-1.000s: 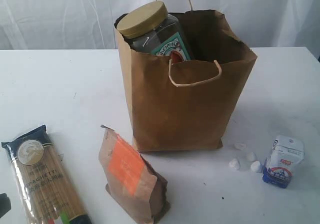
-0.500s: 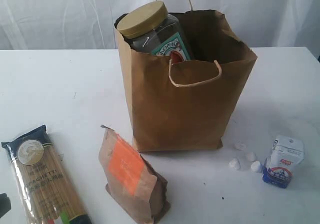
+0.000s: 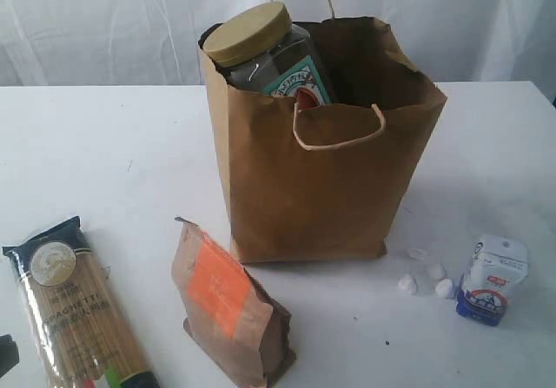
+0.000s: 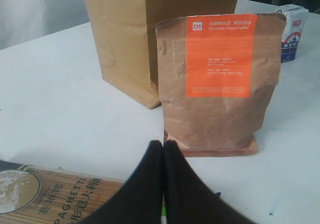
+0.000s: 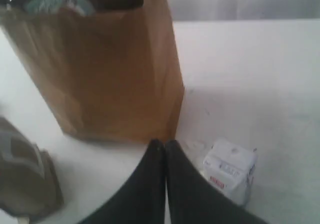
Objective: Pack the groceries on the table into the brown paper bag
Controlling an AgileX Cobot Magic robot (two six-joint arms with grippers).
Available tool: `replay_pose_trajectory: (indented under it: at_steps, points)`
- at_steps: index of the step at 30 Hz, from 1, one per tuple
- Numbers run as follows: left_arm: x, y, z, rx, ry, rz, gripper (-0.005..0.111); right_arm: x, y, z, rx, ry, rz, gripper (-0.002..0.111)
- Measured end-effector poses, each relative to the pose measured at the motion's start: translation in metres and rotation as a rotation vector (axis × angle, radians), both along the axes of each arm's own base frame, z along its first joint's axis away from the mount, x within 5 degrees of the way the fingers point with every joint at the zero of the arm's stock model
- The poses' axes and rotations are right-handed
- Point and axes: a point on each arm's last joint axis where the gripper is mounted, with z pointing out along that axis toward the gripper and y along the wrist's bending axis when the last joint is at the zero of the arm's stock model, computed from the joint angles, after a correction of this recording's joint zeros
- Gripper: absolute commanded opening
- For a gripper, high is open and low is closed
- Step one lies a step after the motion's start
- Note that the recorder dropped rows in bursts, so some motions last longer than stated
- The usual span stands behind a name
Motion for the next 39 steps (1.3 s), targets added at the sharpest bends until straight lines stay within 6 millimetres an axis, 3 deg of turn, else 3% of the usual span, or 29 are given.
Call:
replay_pose_trajectory:
  at_steps: [8, 16, 22, 27, 32, 39]
  points:
    - [0.000, 0.000, 0.000, 0.000, 0.000, 0.000, 0.000, 0.053, 0.018, 0.011, -0.181, 0.321, 0.145, 0.001]
    - [0.000, 0.000, 0.000, 0.000, 0.000, 0.000, 0.000, 0.086, 0.044, 0.020, -0.304, 0.421, 0.332, 0.024]
    - [0.000, 0.000, 0.000, 0.000, 0.000, 0.000, 0.000, 0.095, 0.070, 0.022, -0.354, 0.397, 0.442, 0.045]
    - [0.000, 0.000, 0.000, 0.000, 0.000, 0.000, 0.000, 0.105, 0.096, 0.024, -0.267, 0.413, 0.428, 0.063]
    - [0.000, 0.000, 0.000, 0.000, 0.000, 0.000, 0.000, 0.111, 0.123, 0.020, -0.278, 0.452, 0.492, 0.064]
    - [0.000, 0.000, 0.000, 0.000, 0.000, 0.000, 0.000, 0.100, 0.149, 0.040, -0.277, 0.388, 0.599, 0.064]
